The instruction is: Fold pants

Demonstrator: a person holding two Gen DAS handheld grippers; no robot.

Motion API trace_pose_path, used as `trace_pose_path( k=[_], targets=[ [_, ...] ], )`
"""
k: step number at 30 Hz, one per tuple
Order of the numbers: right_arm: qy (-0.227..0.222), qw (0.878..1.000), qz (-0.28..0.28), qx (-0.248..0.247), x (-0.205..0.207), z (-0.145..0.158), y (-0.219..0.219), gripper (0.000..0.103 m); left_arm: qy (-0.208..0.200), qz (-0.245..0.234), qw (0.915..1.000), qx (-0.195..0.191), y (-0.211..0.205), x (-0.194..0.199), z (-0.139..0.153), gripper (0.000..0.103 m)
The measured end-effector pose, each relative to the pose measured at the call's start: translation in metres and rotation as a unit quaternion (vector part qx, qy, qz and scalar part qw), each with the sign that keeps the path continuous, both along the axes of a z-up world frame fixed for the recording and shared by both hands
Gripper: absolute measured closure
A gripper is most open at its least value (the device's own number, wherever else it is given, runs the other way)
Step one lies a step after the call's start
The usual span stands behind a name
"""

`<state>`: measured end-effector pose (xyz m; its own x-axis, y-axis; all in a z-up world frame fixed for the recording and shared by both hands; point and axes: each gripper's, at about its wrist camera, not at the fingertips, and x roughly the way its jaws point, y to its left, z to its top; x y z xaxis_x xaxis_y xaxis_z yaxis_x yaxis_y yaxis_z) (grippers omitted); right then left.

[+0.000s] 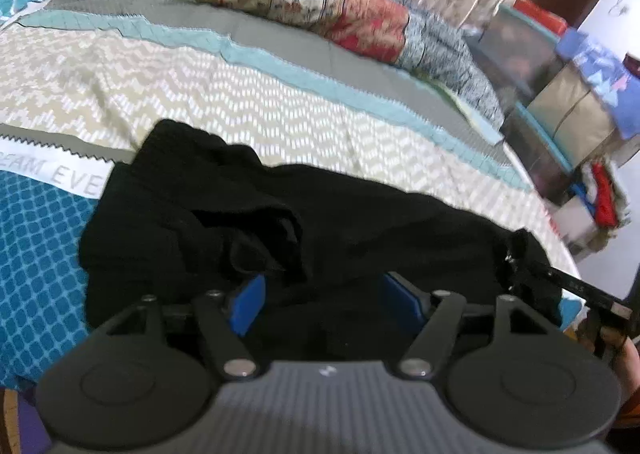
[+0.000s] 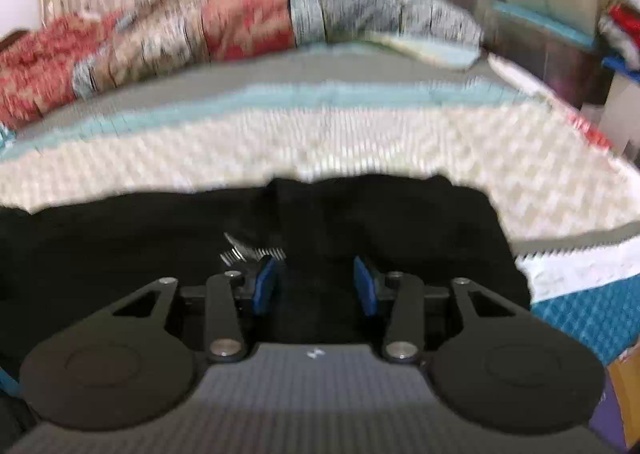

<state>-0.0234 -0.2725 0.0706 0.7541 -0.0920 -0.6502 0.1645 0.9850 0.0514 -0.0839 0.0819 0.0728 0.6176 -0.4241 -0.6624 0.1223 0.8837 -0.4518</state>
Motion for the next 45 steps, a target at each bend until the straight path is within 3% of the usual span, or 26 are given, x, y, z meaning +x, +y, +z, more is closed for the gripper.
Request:
trace_pose_path(
  k=[5, 11, 15, 18, 25, 45],
  targets=[
    [0.002, 0.996, 0.033, 0.077, 0.002, 0.008, 0.027, 0.057, -0.013, 0.01, 0.9996, -0.023, 0.018, -0.005, -0.001, 0.033],
    [0.069, 0.977, 0.103, 0.173, 0.027, -0.023, 0.094, 0.057, -0.014, 0.034, 0.9983, -0.045, 0.044, -0.014, -0.009, 0.033],
    [0.107, 0.971, 0.136, 0.164, 0.036, -0.043, 0.135, 0.057, -0.014, 0.045, 0.9973, -0.056, 0.061, -0.021, -0.013, 0.033],
    [0.13, 0.967, 0.126, 0.176, 0.041, -0.057, 0.144, 0.052, -0.019, 0.046, 0.9964, -0.068, 0.072, -0.027, -0.015, 0.033],
    [0.128, 0.966, 0.102, 0.201, 0.033, -0.055, 0.146, 0.052, -0.058, 0.035, 0.9923, -0.104, 0.082, -0.038, -0.011, 0.027],
    [0.128, 0.97, 0.093, 0.185, 0.028, -0.054, 0.158, 0.05, -0.048, 0.053, 0.9913, -0.11, 0.097, -0.037, -0.018, 0.027]
  ],
)
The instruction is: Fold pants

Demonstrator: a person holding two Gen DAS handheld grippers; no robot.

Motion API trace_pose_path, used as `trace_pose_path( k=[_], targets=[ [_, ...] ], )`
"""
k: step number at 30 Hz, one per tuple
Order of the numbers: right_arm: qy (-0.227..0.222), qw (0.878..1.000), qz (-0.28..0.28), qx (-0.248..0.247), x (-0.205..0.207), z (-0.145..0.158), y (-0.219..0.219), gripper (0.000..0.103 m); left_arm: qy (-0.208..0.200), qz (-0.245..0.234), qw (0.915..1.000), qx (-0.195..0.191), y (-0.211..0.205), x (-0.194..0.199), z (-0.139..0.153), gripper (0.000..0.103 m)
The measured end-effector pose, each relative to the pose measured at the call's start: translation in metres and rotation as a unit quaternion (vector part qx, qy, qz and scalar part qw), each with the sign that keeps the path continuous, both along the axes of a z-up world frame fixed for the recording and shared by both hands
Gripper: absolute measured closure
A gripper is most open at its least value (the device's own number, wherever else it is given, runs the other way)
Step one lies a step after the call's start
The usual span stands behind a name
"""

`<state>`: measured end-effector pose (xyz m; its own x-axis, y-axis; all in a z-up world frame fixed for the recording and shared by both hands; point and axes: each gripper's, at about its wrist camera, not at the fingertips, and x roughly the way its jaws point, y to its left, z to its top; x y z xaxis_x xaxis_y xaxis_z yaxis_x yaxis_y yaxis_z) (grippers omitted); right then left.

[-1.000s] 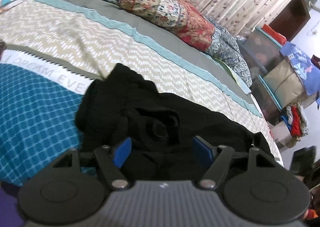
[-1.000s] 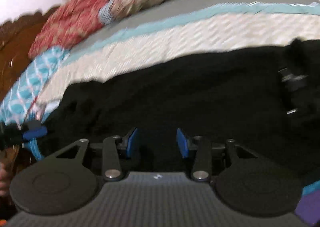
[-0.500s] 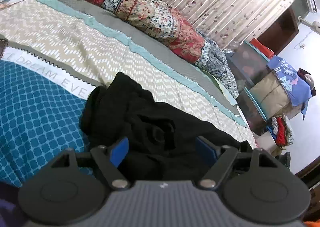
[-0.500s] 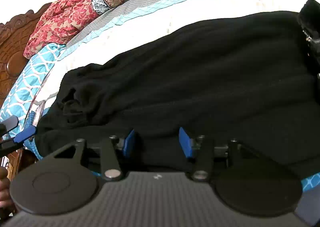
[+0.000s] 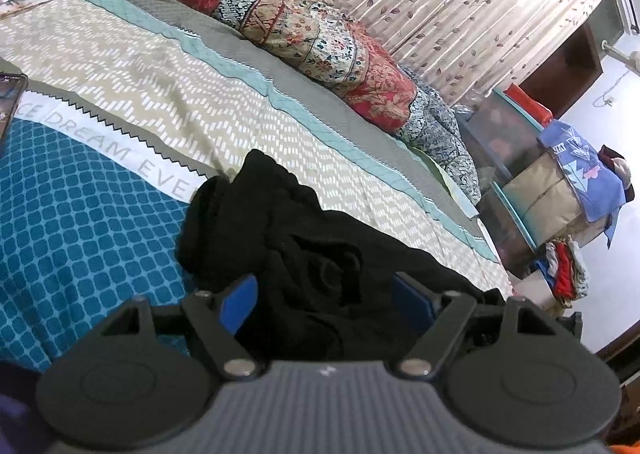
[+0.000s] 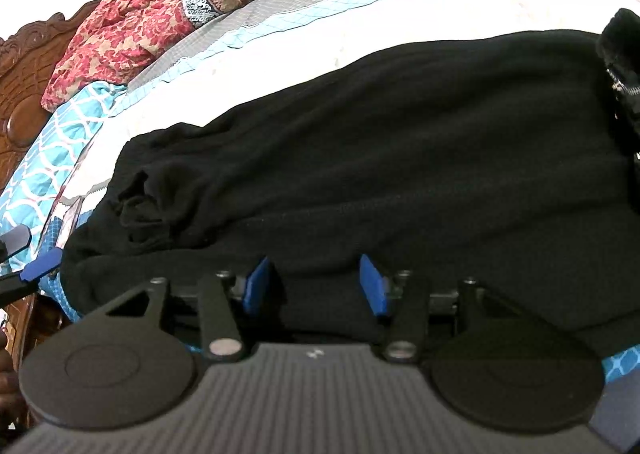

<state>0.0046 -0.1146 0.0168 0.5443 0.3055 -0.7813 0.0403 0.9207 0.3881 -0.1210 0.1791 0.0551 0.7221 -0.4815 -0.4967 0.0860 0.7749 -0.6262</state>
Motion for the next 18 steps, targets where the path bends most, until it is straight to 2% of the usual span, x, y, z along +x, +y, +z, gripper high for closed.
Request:
trace_pose_path(
  k=[8, 18],
  targets=[
    [0.003, 1.0, -0.005, 0.01, 0.001, -0.001, -0.001, 0.046, 0.007, 0.018, 0.9998, -0.001, 0.01, -0.003, -0.003, 0.027],
    [0.005, 1.0, -0.001, 0.001, 0.001, 0.0, 0.0, 0.044, 0.017, 0.019, 0.9997, -0.002, 0.013, -0.001, -0.007, 0.027]
  ],
)
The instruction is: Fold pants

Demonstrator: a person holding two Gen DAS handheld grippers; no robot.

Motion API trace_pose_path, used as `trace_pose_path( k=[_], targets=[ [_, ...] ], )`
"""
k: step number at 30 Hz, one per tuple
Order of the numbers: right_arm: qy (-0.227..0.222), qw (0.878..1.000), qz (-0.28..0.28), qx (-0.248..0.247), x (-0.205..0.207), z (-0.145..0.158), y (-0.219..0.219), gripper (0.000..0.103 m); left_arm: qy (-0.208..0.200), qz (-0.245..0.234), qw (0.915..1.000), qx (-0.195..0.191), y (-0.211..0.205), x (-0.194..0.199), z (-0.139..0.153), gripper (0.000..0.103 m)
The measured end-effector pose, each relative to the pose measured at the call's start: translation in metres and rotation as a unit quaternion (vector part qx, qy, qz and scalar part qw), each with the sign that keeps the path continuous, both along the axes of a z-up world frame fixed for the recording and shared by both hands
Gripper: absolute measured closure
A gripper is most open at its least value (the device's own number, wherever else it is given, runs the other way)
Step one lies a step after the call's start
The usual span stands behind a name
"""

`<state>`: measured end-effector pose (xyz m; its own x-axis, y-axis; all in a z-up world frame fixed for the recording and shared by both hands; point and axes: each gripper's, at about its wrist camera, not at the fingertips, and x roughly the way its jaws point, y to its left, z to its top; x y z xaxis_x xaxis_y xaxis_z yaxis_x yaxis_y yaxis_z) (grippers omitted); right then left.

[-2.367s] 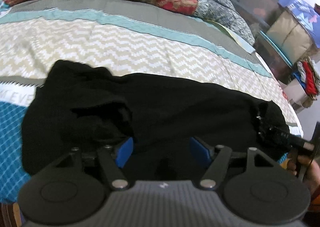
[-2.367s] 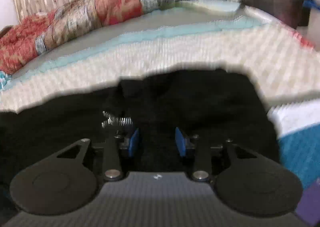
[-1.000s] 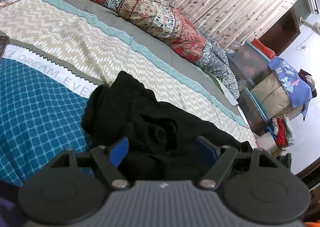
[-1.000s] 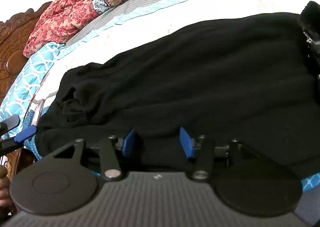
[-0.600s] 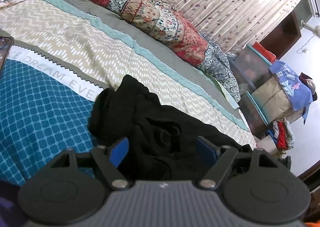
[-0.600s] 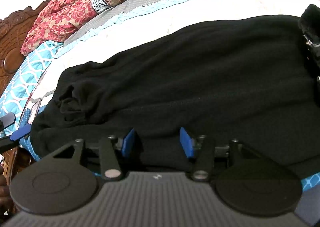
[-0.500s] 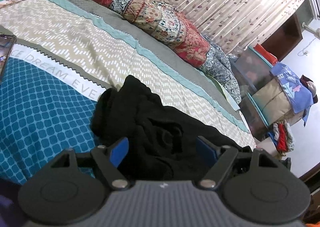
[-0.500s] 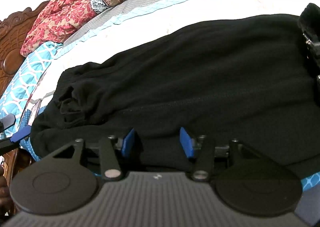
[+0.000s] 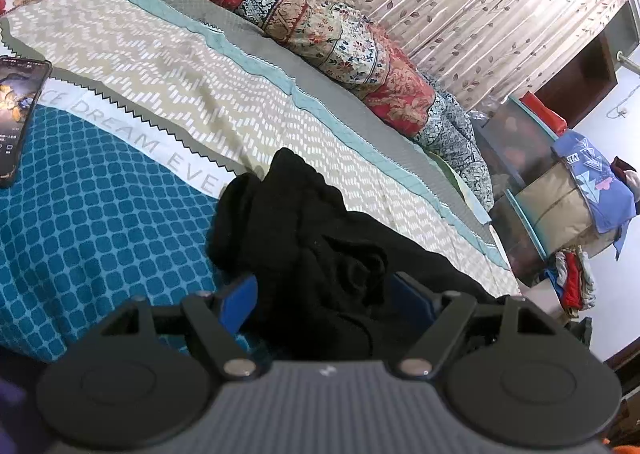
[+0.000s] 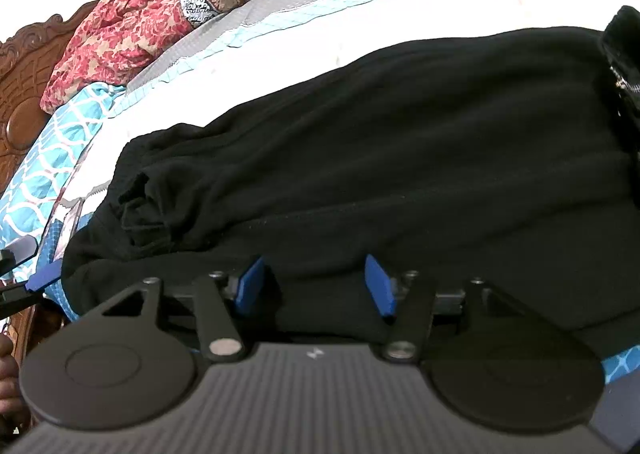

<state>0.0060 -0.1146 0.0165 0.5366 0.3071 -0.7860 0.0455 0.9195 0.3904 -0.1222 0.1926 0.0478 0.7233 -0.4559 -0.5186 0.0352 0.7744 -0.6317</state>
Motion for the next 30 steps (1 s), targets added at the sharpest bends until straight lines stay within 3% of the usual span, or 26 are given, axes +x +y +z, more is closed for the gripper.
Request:
trace_pose_path(
  k=[24, 30],
  targets=[
    [0.002, 1.0, -0.003, -0.013, 0.002, 0.0, 0.014, 0.041, 0.01, 0.009, 0.9999, -0.002, 0.01, 0.001, -0.008, 0.027],
    [0.0, 1.0, -0.002, -0.016, 0.001, 0.0, 0.017, 0.04, 0.013, 0.011, 0.9998, -0.007, 0.012, 0.001, -0.009, 0.02]
  ],
)
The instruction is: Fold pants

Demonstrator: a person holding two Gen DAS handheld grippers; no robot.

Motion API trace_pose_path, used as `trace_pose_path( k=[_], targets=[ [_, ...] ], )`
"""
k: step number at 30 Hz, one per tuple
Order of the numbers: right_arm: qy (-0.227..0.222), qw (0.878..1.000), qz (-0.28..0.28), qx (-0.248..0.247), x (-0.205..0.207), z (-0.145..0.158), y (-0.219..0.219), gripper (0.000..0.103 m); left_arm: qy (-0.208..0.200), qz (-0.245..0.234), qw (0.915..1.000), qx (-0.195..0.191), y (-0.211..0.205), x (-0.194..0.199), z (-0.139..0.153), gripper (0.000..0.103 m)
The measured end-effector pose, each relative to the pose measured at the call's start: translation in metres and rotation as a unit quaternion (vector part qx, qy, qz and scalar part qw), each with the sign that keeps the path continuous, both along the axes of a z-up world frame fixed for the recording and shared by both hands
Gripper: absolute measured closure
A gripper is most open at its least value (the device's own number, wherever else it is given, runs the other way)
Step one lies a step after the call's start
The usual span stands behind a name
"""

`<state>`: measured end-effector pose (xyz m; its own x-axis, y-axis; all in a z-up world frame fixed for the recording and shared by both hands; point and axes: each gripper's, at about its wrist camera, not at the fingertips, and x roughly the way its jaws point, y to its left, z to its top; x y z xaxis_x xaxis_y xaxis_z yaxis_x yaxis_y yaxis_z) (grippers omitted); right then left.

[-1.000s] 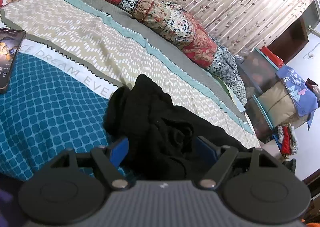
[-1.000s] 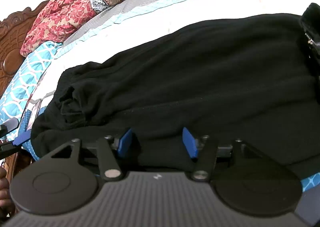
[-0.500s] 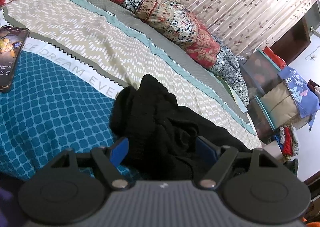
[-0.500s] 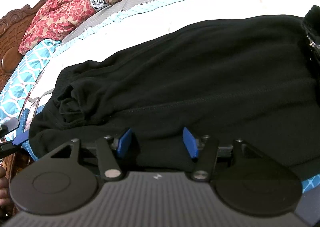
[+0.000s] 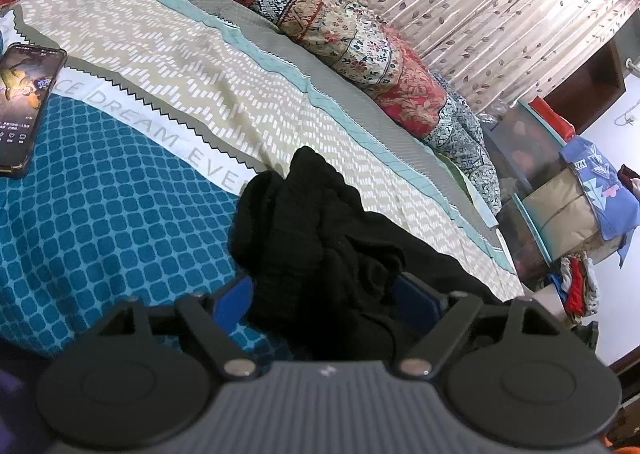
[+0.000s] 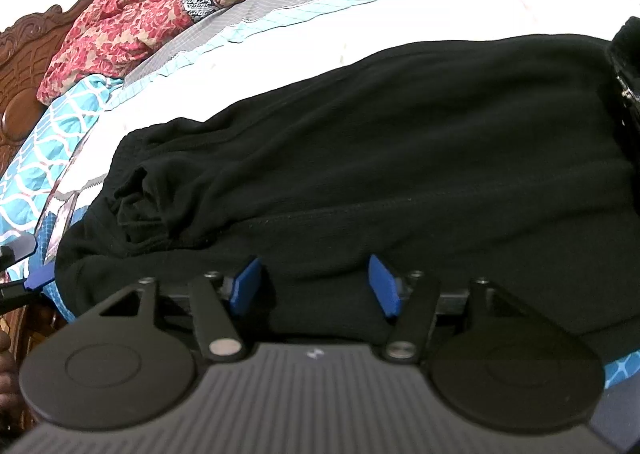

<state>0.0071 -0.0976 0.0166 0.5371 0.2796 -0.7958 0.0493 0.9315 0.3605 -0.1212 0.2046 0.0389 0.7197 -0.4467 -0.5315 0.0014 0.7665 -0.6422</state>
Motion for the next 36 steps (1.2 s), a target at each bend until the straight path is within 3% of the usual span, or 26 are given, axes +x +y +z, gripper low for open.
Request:
trace_pose_path(
  k=[8, 13, 17, 21, 27, 28, 29, 30, 33, 36],
  targets=[
    [-0.002, 1.0, 0.005, -0.008, 0.0, 0.003, 0.003, 0.039, 0.011, 0.003, 0.9997, -0.022, 0.006, 0.003, -0.005, 0.012],
    [-0.072, 0.995, 0.053, -0.048, -0.009, 0.031, 0.023, 0.04, 0.018, 0.004, 0.9992, -0.036, 0.009, 0.007, -0.009, 0.007],
    [-0.094, 0.985, 0.126, -0.07, -0.005, 0.04, 0.05, 0.058, 0.028, 0.006, 0.9987, -0.043, 0.009, 0.016, -0.016, 0.001],
    [-0.1, 0.981, 0.155, -0.057, 0.014, 0.04, 0.066, 0.063, 0.046, 0.01, 0.9971, -0.059, 0.011, 0.033, -0.025, 0.001],
    [-0.077, 0.99, 0.114, 0.017, 0.054, 0.026, 0.079, 0.063, 0.057, -0.013, 0.9976, -0.037, -0.007, 0.069, -0.034, 0.001],
    [-0.055, 0.992, 0.108, 0.032, 0.063, 0.015, 0.083, 0.063, 0.053, -0.014, 0.9982, -0.023, -0.012, 0.07, -0.035, 0.009],
    [-0.012, 0.993, 0.107, 0.05, 0.073, -0.005, 0.086, 0.064, 0.048, -0.018, 0.9987, 0.002, -0.018, 0.07, -0.035, 0.036],
    [0.023, 0.993, 0.103, 0.061, 0.078, -0.022, 0.088, 0.064, 0.049, -0.026, 0.9983, 0.019, -0.023, 0.07, -0.035, 0.05],
    [-0.003, 0.993, 0.108, 0.051, 0.074, -0.019, 0.094, 0.066, 0.05, -0.03, 0.9983, -0.012, -0.024, 0.066, -0.034, 0.056],
    [-0.006, 0.991, 0.118, 0.055, 0.072, -0.015, 0.092, 0.065, 0.027, -0.036, 0.9989, -0.01, -0.036, 0.062, -0.015, 0.057]
  ],
)
